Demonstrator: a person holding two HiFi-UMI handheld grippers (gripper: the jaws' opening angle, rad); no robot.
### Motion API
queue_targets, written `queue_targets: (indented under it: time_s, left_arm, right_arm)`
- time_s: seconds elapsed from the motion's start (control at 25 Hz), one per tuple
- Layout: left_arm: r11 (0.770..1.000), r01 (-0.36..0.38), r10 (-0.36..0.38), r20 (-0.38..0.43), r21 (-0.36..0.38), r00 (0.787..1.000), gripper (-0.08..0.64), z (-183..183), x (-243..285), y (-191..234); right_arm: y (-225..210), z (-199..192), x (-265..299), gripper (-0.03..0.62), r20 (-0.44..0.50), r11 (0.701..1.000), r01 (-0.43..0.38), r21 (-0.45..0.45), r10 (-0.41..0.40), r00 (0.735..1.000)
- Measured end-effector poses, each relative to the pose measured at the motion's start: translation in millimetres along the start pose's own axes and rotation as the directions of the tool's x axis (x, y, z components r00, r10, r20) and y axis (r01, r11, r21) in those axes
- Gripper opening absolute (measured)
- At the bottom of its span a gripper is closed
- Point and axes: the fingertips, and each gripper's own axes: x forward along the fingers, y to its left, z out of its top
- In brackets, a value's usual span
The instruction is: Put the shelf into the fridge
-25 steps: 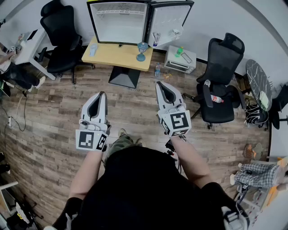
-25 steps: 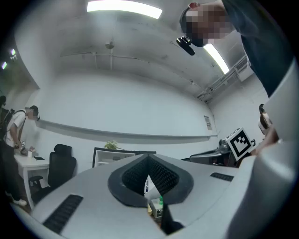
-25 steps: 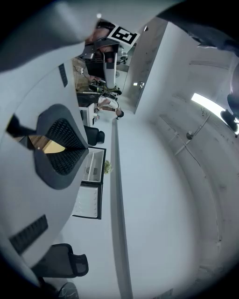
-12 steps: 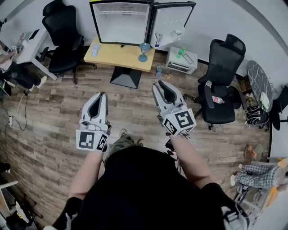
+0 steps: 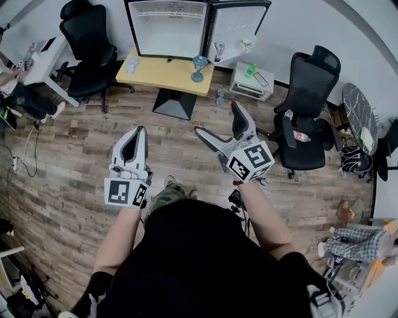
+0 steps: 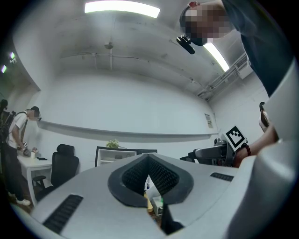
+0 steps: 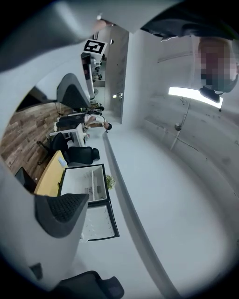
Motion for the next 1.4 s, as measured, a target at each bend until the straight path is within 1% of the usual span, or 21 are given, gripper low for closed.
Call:
queue_targets:
  time_s: [0.16, 0.32, 0.4, 0.52, 0.64, 0.72, 0.8, 0.96, 1.08, 1.4]
  left_arm:
    - [1.0, -0.01, 0.01, -0.002, 0.0, 1.0, 0.017, -1, 0, -5]
    - [1.0, -0.023, 0.023, -0.003, 0.002, 1.0, 0.018, -2, 3, -6]
    - [1.0, -0.028, 0.028, -0.012, 0.002, 1.0, 0.017, -5, 2, -3]
    - [0.999, -0.038, 0.038, -0.011, 0.003, 0.999, 0.018, -6, 6, 6]
    - [0.999, -0.039, 0.039, -0.003, 0.002, 0.999, 0.018, -6, 16, 12]
    - [0.999, -0.034, 0.034, -0.001, 0.001, 0.999, 0.018, -6, 22, 18]
    - [1.0, -0.03, 0.03, 0.0, 0.001, 1.0, 0.018, -8, 30, 25]
    - [1.0, -0.025, 0.025, -0.004, 0.006, 1.0, 0.018, -13, 50, 42]
    - [1.0, -0.016, 0.016, -0.009, 0.006, 1.0, 0.018, -17, 67, 57]
    - [1.0, 0.002, -0.002, -0.018, -0.009, 1.0, 0.018, -30, 125, 112]
  right_arm:
    - [-1, 2, -4, 0.581, 0.008, 1.0, -0.004, 0.006, 0.004, 1.0]
    - [-10, 5, -4, 0.558, 0.028, 1.0, -0.005, 0.023, 0.005, 1.0]
    - [-12, 6, -3, 0.551, 0.05, 0.999, -0.012, 0.047, 0.01, 0.999]
    - [-15, 8, 5, 0.551, 0.064, 0.999, -0.025, 0.03, 0.023, 0.998]
    - [-21, 11, 14, 0.544, 0.06, 0.999, -0.017, 0.041, 0.015, 0.998]
    - [-22, 10, 21, 0.52, 0.05, 0.999, -0.013, 0.041, 0.011, 0.999]
    - [-24, 9, 30, 0.505, 0.047, 0.999, -0.014, 0.037, 0.012, 0.999]
    - [-35, 9, 49, 0.506, 0.057, 0.999, -0.007, 0.052, 0.004, 0.998]
    - [-41, 4, 67, 0.506, 0.043, 0.998, 0.001, 0.064, -0.003, 0.999]
    - [-72, 1, 129, 0.497, 0.026, 0.996, 0.03, 0.088, -0.033, 0.999]
